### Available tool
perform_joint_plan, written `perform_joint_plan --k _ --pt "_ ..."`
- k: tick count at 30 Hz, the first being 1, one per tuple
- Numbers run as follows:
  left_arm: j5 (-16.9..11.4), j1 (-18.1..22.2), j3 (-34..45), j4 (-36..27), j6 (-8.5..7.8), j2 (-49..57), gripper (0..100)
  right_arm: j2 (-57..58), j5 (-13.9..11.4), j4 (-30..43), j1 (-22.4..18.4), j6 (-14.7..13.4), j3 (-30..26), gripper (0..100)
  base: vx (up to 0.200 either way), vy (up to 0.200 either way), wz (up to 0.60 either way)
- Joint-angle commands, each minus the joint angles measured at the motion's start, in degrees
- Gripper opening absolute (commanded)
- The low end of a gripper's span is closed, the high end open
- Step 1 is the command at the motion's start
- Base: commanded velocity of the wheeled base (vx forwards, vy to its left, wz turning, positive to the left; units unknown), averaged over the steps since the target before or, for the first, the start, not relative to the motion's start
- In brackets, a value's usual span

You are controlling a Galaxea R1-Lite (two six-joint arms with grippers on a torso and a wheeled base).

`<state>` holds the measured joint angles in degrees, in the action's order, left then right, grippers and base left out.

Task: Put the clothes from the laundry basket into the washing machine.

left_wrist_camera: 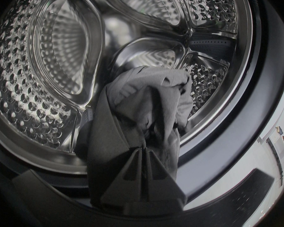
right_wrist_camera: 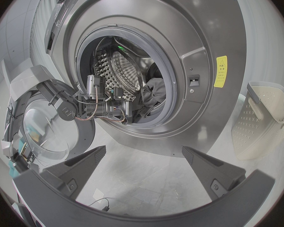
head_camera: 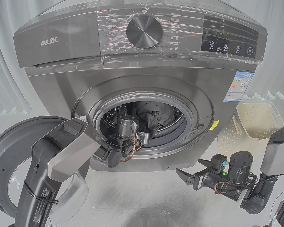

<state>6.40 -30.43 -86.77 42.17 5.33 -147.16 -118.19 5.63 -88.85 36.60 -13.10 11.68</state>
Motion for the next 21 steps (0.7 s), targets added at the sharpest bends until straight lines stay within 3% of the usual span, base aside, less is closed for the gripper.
perform_joint_plan --k 1,13,21 --pt "0.54 -0.33 -3.49 0.46 0.3 -1.63 0 -0.11 -0.01 -0.01 0.05 0.01 0.01 100 0.0 0.0 0.0" --pt "6.26 0.63 -27.82 2.74 0.65 -11.3 0 -0.11 -0.01 -0.01 0.05 0.01 0.01 100 0.0 0.0 0.0" --pt "7.05 1.07 -27.49 3.45 0.47 -11.92 0 -0.38 -0.01 -0.01 -0.03 -0.25 0.01 100 0.0 0.0 0.0"
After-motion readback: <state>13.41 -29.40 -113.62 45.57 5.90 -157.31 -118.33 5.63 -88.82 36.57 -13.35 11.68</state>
